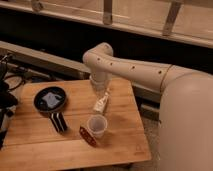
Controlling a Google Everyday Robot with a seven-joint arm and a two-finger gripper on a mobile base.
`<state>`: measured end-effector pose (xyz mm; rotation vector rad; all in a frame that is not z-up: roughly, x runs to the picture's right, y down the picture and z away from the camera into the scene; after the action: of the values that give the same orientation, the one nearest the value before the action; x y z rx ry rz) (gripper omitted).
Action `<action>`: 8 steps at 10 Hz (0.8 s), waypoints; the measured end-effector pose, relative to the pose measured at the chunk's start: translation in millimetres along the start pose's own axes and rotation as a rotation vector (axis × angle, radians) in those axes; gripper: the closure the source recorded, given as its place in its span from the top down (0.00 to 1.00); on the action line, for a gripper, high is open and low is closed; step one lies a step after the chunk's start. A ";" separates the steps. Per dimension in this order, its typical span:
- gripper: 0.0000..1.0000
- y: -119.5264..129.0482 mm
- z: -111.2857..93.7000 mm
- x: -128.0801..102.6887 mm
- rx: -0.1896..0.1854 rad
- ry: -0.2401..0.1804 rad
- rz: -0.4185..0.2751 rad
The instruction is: Knock the eraser over
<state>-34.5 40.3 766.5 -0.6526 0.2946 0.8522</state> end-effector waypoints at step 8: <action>0.01 47.2 14.2 -28.1 0.024 0.031 -0.053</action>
<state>-89.0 55.2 771.7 -0.6485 0.3137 0.7878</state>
